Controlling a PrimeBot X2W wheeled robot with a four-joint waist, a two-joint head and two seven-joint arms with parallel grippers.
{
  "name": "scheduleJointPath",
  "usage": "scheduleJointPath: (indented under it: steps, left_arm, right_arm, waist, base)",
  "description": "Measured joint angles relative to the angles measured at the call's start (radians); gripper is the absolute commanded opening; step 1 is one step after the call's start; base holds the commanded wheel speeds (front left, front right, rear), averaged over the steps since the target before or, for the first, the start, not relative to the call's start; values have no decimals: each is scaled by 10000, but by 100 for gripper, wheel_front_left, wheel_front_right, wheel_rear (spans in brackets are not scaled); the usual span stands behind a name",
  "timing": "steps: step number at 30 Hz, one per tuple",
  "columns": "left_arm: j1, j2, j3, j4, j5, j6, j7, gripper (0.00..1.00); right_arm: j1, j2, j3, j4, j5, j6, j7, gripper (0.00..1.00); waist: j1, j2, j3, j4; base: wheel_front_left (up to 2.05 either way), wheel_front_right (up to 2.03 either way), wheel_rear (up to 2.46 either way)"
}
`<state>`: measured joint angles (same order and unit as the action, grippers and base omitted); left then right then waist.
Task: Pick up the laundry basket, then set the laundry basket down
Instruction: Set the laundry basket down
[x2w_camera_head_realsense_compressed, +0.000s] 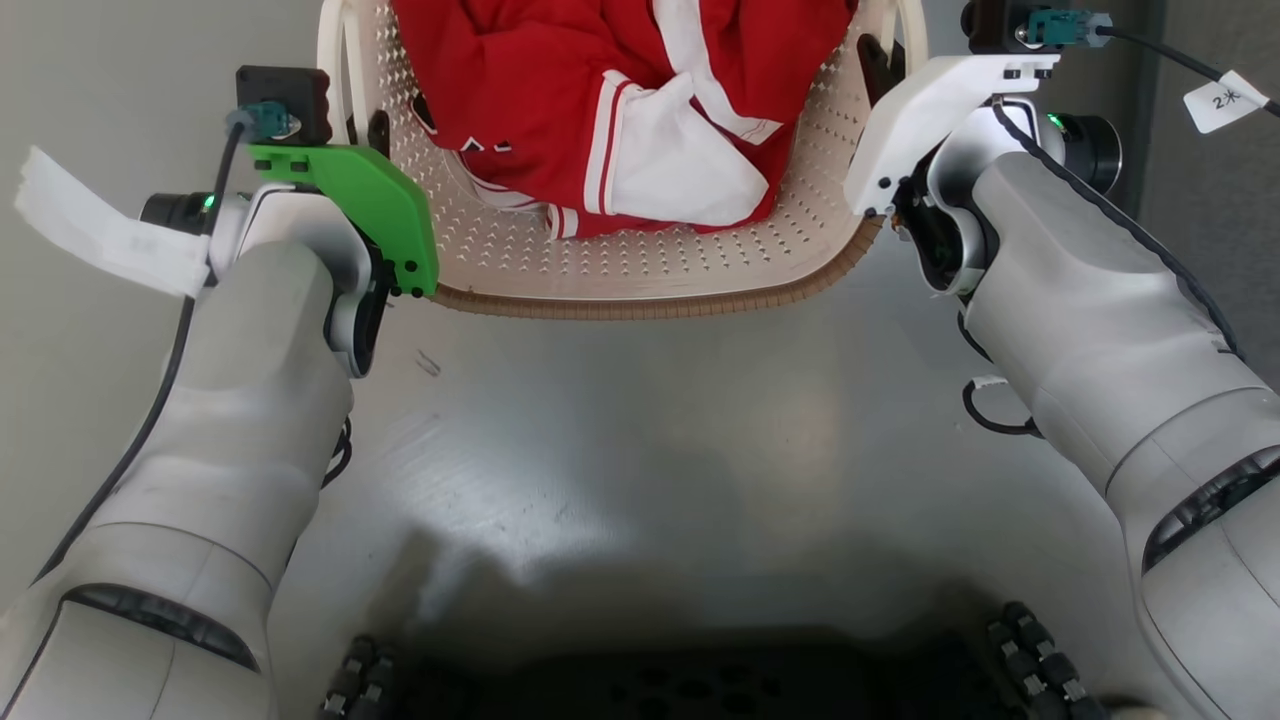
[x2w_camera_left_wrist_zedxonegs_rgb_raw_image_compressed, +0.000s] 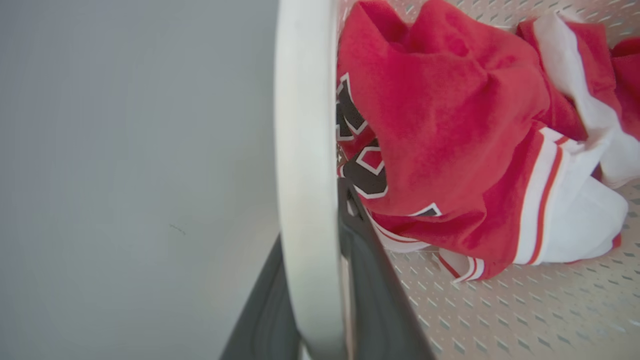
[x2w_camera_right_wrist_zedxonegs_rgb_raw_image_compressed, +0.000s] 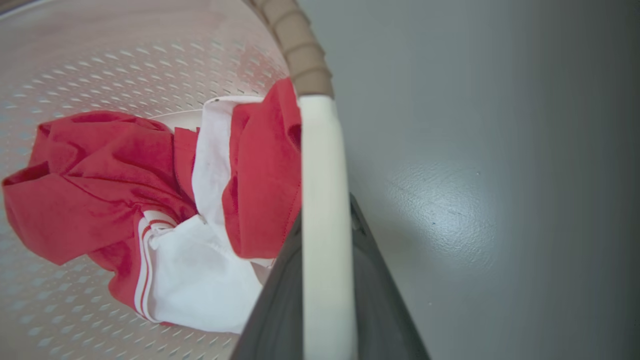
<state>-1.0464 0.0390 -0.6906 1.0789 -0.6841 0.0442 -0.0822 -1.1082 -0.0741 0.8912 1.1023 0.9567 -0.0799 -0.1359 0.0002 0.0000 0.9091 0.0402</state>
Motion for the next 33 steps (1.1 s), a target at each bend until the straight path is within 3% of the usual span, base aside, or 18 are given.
scheduleJointPath:
  steps: [28,30,31,32,33]
  left_arm:
    - [-376,-144,-63,644,73,-132,-683,0]
    - [-395,-151,-71,709,102,-132,-685,0]
    - [-404,-155,-82,736,102,-132,-686,10]
    - [-407,-163,-94,759,107,-132,-700,23]
    - [-408,-155,-109,834,163,-123,-773,63]
  right_arm:
    - [-310,42,61,389,0,299,-483,0]
    - [-319,46,65,426,0,349,-504,25]
    - [-328,46,65,428,0,359,-571,35]
    - [-344,46,65,428,0,359,-585,54]
    - [-366,46,67,433,0,359,-619,100]
  waist:
    - [-1,0,764,16]
    - [-2,0,771,22]
    - [-2,0,772,25]
    - [-2,0,771,29]
    - [-1,0,760,36]
  base:
    - [0,0,0]
    - [0,0,0]
    - [0,0,0]
    - [0,0,0]
    - [0,0,0]
